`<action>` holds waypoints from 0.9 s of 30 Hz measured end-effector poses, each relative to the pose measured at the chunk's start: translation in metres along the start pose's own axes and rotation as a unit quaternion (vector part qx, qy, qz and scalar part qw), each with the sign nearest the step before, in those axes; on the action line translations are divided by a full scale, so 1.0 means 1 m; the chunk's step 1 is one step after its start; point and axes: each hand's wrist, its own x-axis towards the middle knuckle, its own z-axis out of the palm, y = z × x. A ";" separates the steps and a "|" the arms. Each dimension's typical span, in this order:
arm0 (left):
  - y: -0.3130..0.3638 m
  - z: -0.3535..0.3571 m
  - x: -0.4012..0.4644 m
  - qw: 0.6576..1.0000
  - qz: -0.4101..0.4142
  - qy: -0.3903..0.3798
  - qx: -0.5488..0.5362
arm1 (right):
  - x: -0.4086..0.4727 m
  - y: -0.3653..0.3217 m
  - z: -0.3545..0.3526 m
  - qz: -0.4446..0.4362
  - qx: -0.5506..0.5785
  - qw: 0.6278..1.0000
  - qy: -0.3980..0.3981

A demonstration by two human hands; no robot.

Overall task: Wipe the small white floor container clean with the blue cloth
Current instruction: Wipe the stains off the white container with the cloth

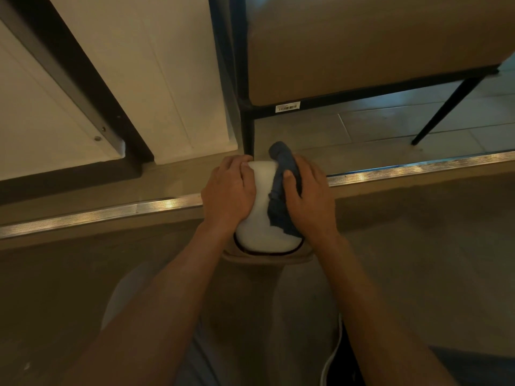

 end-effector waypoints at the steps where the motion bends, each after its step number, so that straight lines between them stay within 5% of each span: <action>1: 0.000 0.000 0.000 1.000 0.001 0.002 -0.004 | -0.010 -0.002 0.003 0.031 0.009 0.999 0.018; 6: -0.001 0.001 0.000 1.000 0.006 -0.003 -0.001 | -0.030 -0.012 0.010 0.176 0.058 0.979 0.080; 10: -0.005 0.000 -0.001 1.000 0.017 -0.011 -0.001 | 0.004 -0.017 -0.001 0.240 0.057 0.968 0.047; 17: -0.001 -0.001 0.000 1.000 0.002 0.006 -0.004 | 0.047 -0.015 -0.004 0.057 -0.056 0.991 -0.104; 21: -0.001 0.002 0.000 1.000 -0.003 0.000 0.006 | 0.018 -0.001 -0.005 -0.037 -0.010 0.999 -0.027; 27: -0.004 0.002 0.001 1.000 0.006 0.001 0.002 | -0.036 -0.001 0.014 0.146 0.098 0.981 0.087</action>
